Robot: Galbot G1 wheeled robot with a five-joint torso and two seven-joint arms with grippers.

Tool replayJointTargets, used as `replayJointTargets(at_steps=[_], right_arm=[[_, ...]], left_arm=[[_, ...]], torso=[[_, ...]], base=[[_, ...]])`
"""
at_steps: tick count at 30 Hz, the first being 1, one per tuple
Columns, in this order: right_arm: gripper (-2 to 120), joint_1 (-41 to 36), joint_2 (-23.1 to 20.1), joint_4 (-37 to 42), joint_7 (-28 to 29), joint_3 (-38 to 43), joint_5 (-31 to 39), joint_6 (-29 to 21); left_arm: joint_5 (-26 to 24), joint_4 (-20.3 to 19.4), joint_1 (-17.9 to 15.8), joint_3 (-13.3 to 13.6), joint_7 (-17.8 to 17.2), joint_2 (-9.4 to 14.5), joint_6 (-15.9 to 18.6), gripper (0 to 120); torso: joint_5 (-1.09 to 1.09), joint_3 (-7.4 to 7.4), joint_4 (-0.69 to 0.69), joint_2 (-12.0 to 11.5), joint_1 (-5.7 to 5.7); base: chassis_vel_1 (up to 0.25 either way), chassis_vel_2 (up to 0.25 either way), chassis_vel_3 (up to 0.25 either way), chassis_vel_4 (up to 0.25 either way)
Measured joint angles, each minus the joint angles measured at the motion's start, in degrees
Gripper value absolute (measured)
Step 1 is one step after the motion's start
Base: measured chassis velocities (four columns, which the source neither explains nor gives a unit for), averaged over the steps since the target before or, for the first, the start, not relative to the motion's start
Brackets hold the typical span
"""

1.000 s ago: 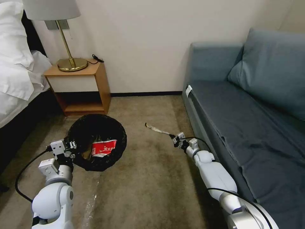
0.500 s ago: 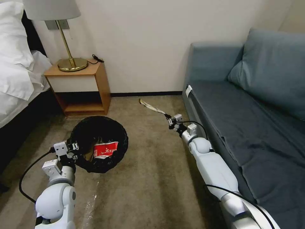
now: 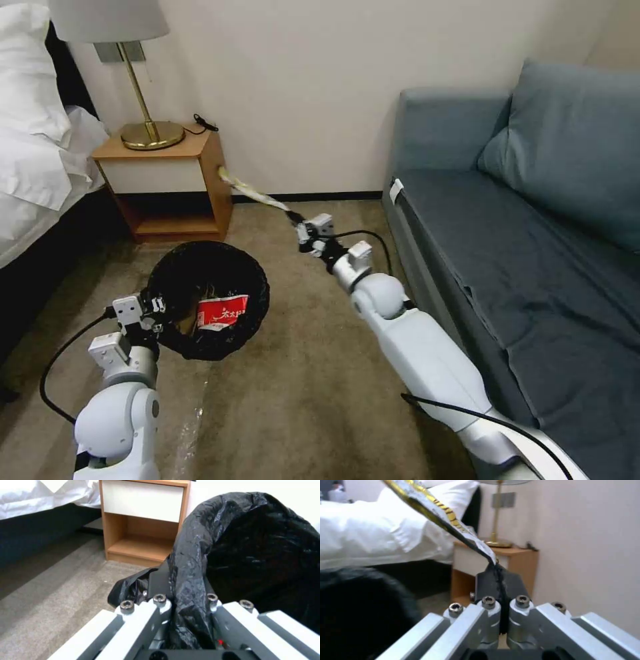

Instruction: Pick up the trash bin, then pick up the garbage on the floor and place it into the trash bin.

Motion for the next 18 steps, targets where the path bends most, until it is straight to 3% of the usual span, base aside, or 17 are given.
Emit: replayJointTargets(at_steps=[3,13,18], right_arm=[[0,0.4,0.0,6.1,3.7,-5.7,2.1,-2.2],[0,3.1,-0.8,11.3,8.1,-17.7,4.7,-5.8],[0,3.1,-0.8,12.8,9.0,-19.7,4.9,-6.9]], left_arm=[[0.1,-0.2,0.1,0.1,0.0,-0.1,0.0,4],[0.2,-0.6,0.2,-0.1,-0.2,-0.4,0.2,4],[0.2,-0.6,0.1,0.1,-0.5,-0.5,0.6,4]], torso=[[0.0,0.0,0.0,0.0,0.0],[0.0,0.0,0.0,0.0,0.0],[0.0,0.0,0.0,0.0,0.0]], base=[[0.0,0.0,0.0,0.0],[0.0,0.0,0.0,0.0],[0.0,0.0,0.0,0.0]])
